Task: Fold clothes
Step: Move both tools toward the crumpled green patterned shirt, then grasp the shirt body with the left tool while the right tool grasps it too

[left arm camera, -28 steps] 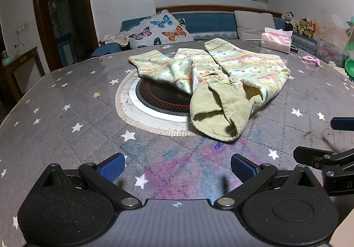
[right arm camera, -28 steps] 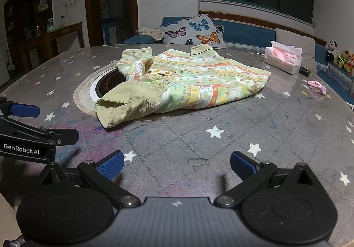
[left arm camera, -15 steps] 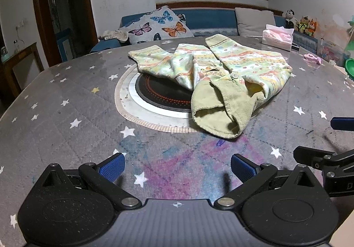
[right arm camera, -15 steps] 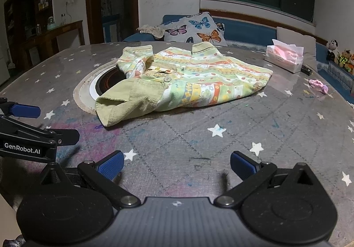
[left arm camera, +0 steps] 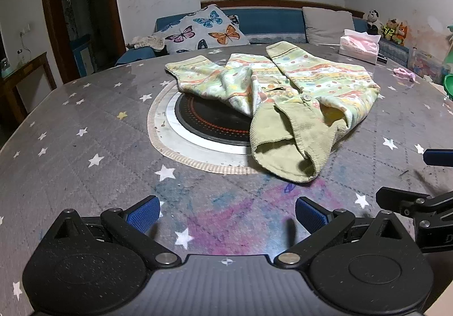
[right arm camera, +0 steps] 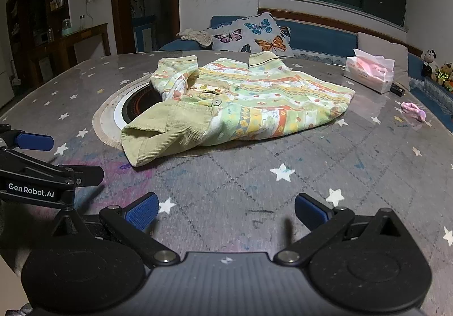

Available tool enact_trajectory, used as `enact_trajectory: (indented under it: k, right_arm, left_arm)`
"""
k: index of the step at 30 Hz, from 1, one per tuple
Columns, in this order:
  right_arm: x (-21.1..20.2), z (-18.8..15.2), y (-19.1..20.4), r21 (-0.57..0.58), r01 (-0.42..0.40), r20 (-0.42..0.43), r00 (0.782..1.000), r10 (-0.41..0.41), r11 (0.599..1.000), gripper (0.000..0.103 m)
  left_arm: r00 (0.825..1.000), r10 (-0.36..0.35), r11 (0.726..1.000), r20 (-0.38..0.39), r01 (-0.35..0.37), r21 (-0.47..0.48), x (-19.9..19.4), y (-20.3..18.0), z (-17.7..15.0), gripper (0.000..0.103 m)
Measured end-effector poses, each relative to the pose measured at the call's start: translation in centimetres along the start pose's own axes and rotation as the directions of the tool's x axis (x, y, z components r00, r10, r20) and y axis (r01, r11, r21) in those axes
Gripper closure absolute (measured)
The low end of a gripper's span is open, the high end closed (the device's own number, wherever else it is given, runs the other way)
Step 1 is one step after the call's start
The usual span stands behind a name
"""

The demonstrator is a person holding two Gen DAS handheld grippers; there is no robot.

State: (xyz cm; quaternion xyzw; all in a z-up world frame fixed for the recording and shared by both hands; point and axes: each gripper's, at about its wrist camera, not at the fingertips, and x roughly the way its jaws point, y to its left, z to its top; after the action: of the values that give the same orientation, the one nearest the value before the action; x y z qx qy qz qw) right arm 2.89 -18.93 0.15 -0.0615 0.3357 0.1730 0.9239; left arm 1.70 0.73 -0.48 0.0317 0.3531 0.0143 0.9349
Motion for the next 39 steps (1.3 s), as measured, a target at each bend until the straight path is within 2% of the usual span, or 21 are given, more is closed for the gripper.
enact_trajectory:
  k: [27, 39]
  right_arm:
    - [2.4, 4.0, -0.8, -0.009, -0.03, -0.005, 1.0, 0.03, 1.0, 0.0]
    - [5.2, 8.0, -3.5, 0.043, -0.028, -0.008, 1.0, 0.028, 0.999, 0.003]
  left_arm:
    - [1.0, 0.015, 1.0, 0.015, -0.015, 0.022, 2.2, 0.7, 3.6, 0.0]
    - [0.999, 0.028, 0.999, 0.034, -0.028, 0.018, 4.3, 1.5, 6.8, 0.0]
